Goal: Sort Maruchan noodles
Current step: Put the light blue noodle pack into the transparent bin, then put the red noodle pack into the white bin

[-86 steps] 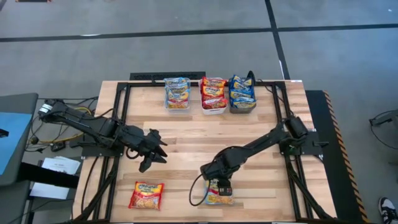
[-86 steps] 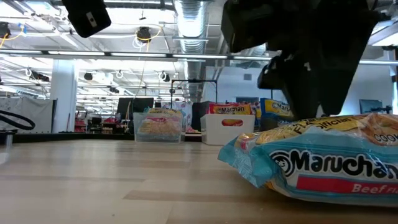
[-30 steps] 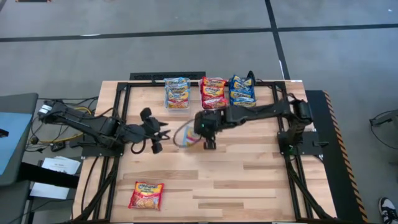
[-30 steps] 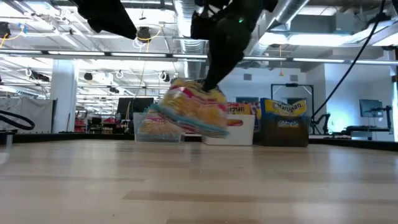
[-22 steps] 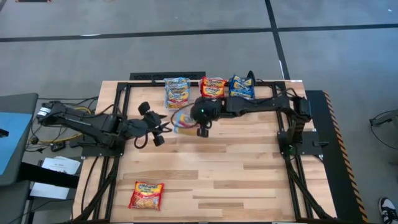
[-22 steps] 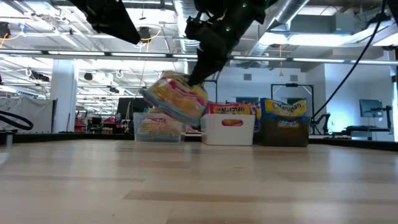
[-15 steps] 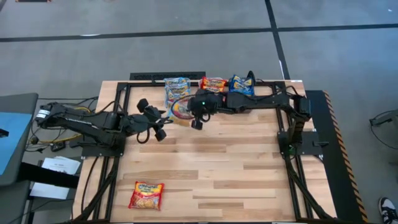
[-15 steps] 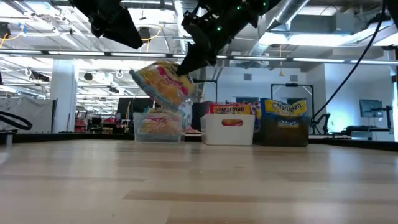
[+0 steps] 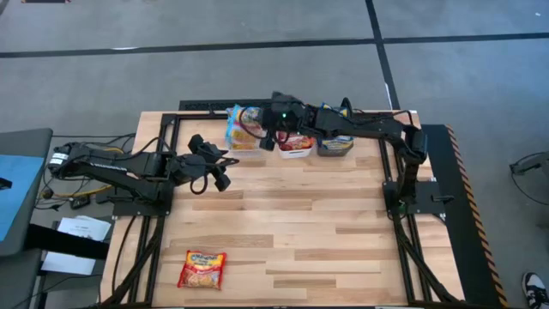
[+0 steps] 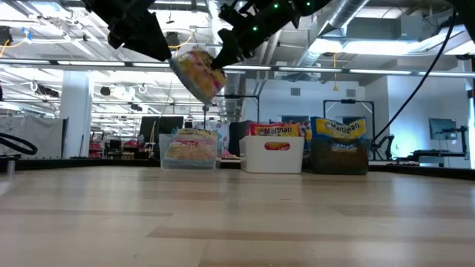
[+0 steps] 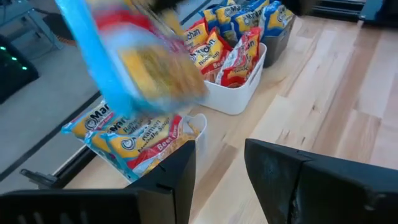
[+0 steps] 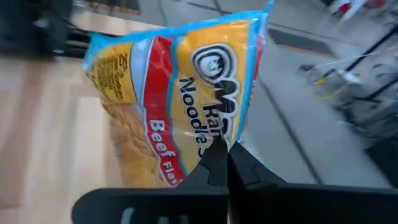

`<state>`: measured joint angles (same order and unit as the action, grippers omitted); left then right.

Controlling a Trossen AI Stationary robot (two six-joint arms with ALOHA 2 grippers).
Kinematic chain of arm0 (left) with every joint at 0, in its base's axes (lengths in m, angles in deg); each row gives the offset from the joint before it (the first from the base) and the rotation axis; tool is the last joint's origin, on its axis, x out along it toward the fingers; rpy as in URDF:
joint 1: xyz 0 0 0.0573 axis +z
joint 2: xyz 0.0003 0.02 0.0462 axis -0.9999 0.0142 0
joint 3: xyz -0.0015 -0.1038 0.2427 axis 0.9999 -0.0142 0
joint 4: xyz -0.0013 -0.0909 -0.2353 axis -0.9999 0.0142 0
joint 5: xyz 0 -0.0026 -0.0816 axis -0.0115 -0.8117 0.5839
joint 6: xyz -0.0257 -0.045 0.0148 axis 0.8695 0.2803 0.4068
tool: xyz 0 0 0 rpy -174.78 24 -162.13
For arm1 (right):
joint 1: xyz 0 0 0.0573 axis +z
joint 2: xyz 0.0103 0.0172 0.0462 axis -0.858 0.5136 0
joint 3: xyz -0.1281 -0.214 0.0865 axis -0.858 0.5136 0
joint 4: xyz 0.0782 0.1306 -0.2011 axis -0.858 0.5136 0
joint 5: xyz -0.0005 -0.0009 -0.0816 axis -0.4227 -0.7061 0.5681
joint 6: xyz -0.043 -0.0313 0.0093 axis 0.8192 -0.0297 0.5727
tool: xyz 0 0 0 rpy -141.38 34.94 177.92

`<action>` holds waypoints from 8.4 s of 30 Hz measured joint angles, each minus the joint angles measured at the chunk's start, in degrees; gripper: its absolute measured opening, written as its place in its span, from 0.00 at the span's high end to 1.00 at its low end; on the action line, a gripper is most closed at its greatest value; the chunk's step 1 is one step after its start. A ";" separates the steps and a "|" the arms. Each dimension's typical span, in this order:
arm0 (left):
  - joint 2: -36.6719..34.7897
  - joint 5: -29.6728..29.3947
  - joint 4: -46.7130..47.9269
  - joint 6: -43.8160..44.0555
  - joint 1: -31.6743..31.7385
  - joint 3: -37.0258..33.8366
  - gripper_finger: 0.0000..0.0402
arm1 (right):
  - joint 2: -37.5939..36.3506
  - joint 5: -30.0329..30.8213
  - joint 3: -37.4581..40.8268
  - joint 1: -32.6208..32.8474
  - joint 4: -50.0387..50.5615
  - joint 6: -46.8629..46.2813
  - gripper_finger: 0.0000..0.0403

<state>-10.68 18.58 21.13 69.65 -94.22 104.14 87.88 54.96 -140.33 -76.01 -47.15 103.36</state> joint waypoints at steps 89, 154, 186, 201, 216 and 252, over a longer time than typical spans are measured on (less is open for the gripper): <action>22.03 37.49 -1.59 0.11 33.53 0.02 0.68 | 8.81 -2.38 -2.44 -1.48 4.10 -0.08 0.66; 19.96 33.53 -8.47 4.34 36.20 0.00 0.68 | 12.42 -9.37 -2.47 -2.88 5.93 -19.54 0.66; 6.84 37.05 10.39 4.01 31.42 -0.02 0.68 | 12.08 -14.69 -7.01 -2.75 19.44 -25.25 0.66; 1.38 41.81 16.61 7.41 14.66 -0.02 0.68 | 11.67 -15.23 -13.76 6.81 35.93 -25.89 0.66; 1.38 51.24 24.20 13.11 1.72 -0.02 0.68 | 9.07 -15.06 -13.78 20.37 43.16 -34.95 0.66; 3.15 42.54 12.35 42.32 -33.11 -0.04 0.68 | 9.60 -14.99 -13.73 36.86 37.40 -55.68 0.66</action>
<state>-7.53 61.12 33.48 111.97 -127.34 104.10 97.48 39.97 -154.06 -39.15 -9.75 47.68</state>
